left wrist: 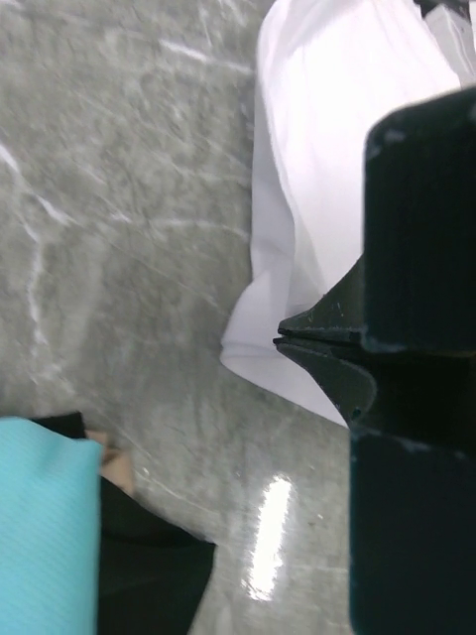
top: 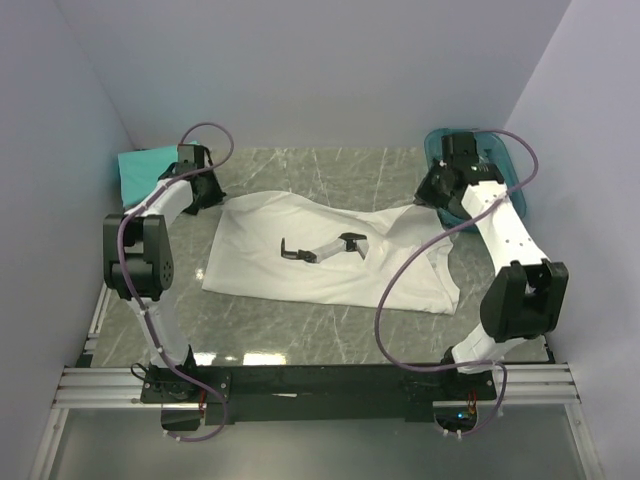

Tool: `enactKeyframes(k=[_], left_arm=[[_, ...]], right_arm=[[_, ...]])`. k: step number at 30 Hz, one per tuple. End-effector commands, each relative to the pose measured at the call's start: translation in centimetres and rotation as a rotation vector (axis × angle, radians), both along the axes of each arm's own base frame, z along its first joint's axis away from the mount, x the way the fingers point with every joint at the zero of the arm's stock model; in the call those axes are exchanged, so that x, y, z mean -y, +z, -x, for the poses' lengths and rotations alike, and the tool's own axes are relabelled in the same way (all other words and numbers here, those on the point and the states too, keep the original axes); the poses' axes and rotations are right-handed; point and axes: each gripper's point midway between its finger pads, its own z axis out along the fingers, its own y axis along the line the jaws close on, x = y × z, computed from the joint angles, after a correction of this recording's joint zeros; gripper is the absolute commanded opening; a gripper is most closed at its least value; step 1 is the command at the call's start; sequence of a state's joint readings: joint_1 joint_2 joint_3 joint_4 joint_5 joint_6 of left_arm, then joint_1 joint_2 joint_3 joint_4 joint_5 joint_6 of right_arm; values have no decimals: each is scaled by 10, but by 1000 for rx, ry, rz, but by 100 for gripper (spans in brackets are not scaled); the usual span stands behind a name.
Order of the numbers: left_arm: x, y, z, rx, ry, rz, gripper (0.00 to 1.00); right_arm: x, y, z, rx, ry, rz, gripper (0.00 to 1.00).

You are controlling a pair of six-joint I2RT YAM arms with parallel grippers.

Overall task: Fold and stack the t-shirts
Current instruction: Fold the tshirt

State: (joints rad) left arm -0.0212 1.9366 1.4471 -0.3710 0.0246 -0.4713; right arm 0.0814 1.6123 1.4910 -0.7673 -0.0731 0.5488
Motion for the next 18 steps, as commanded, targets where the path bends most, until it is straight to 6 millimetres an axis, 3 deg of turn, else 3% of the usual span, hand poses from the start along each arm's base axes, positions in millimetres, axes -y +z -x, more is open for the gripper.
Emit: enactKeyframes(k=[1,8,14,18], left_arm=[[-12,14,13,7,7,-64,0],[-25,4,36,-46,21,-137,0],[-37,-1,50,-97,42,-195,0],[-41,5,57,-86,61,-210,0]], right_arm=[[-2,12,25,19,-11,-8,0],[-7,0,66,-30,-26,-16,0],[-13,-4,88,-45,-39,-25,0],[-17,-6,101,-50,-49,-20,0]])
